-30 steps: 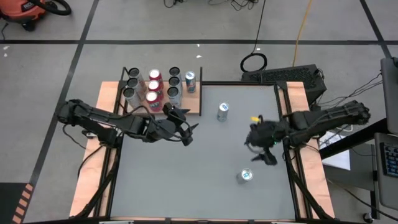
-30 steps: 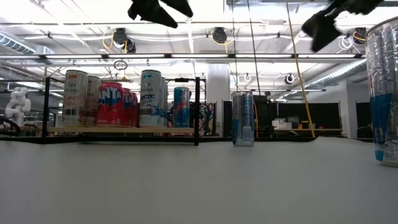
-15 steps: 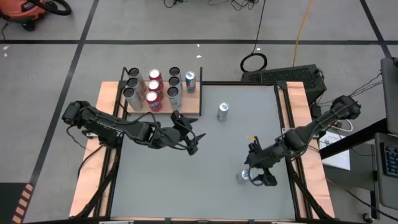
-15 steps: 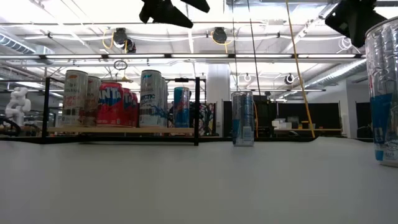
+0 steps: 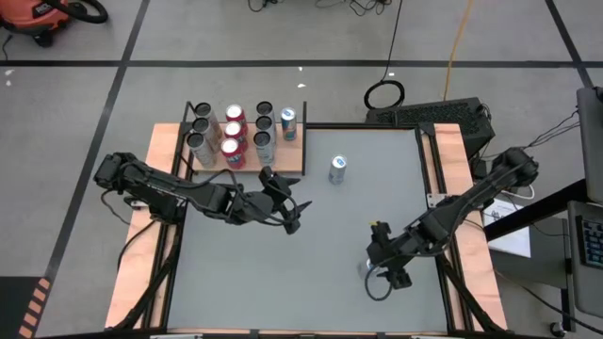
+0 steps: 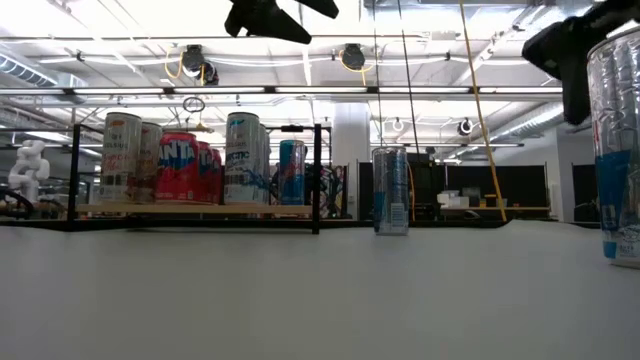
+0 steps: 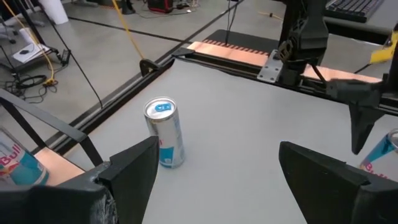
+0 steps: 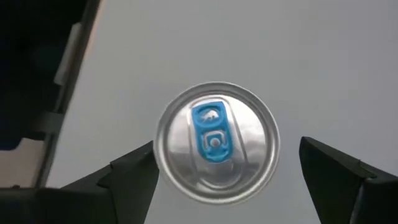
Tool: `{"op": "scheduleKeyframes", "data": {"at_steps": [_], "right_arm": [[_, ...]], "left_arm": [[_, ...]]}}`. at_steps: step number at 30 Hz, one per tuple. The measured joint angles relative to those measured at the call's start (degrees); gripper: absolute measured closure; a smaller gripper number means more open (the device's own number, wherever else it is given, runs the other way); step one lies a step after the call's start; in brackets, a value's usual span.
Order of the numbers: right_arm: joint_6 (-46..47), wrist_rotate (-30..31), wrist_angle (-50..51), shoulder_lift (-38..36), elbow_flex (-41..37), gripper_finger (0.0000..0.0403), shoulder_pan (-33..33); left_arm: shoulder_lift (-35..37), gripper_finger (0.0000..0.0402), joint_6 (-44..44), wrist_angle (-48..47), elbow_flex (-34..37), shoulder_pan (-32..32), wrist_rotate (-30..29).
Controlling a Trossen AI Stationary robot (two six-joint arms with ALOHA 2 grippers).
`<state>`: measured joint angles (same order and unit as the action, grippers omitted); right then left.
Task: Place canned beverage on shelf
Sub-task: Put the bottom blue soda can on the shelf aligned with the other blue soda can
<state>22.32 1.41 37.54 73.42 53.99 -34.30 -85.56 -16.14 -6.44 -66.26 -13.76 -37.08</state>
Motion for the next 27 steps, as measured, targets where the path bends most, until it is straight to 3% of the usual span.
{"op": "scheduleKeyframes", "data": {"at_steps": [17,27], "right_arm": [[-0.7,0.0,-2.3,1.8,0.0,0.0092,0.1],[-0.6,-0.4,-3.0,1.8,0.0,0.0211,0.1]], "left_arm": [[-3.1,0.0073,-1.6,0.2,0.0,-1.4,1.1],[-4.2,0.0073,-3.1,0.2,0.0,-2.8,1.1]]}}
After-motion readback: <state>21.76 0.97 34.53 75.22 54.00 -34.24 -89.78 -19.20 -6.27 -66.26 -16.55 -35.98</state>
